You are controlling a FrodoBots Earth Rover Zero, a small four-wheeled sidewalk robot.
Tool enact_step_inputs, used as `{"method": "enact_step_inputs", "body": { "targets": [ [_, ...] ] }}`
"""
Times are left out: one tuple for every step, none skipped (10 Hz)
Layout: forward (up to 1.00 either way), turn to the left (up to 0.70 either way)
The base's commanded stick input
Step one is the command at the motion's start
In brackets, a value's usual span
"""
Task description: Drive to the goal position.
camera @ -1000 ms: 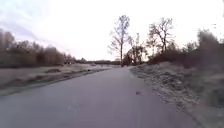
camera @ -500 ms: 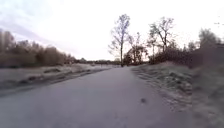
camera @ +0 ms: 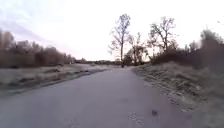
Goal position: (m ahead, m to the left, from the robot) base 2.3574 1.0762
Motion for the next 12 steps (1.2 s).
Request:
{"method": "enact_step_inputs", "body": {
  "targets": [
    [1.0, 0.01],
    [1.0, 0.01],
    [1.0, 0.01],
    [1.0, 0.01],
    [1.0, 0.01],
    [1.0, 0.01],
    [1.0, 0.01],
    [1.0, 0.01],
    [1.0, 0.01],
    [1.0, 0.01],
    [1.0, 0.01],
    [1.0, 0.01]
  ]
}}
